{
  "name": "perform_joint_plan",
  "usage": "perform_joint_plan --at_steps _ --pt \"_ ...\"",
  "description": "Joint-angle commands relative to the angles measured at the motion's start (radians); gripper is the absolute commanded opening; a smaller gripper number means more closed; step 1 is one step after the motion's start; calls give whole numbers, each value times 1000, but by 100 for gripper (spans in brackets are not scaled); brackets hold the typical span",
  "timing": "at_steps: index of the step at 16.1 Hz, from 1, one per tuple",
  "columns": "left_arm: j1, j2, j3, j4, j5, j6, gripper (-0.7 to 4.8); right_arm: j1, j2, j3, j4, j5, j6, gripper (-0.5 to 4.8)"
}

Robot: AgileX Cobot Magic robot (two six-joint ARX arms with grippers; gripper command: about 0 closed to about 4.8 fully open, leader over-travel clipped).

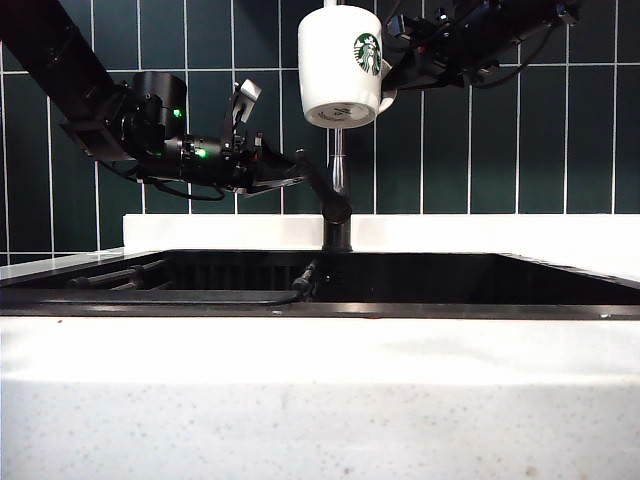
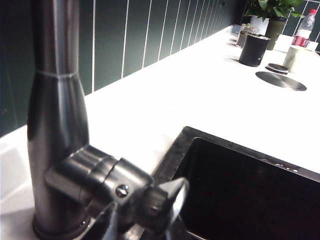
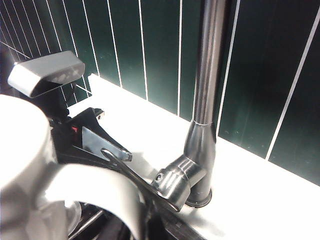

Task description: Pick up the mug next to the sink, go to the faucet to get some water, pour the water into the sink, and finally put the mug back to its place.

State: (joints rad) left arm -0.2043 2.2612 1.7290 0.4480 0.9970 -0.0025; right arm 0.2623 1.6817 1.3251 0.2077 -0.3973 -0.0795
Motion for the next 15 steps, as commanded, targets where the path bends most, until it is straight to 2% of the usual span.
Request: perform_joint_plan --at_steps 1,4,5,8,10,13,15 --pt "1 -6 2 33 -87 6 120 1 -14 12 66 -13 18 -1" --pt "1 -13 2 100 -228 -58 120 1 -14 12 60 -13 -4 -1" --pt "2 -17 2 126 -220 -78 120 1 -14 12 58 -13 -5 -1" --pt "2 -58 2 146 -103 -131 121 0 -16 12 58 23 -58 -1" --pt "13 -137 2 124 -95 -152 121 -2 -28 13 46 89 -140 -1" --pt "42 -204 2 104 -94 -156 120 -2 -34 13 24 132 -221 -1" --pt "66 -245 2 23 -91 -163 121 -2 -42 13 -25 190 -344 -1"
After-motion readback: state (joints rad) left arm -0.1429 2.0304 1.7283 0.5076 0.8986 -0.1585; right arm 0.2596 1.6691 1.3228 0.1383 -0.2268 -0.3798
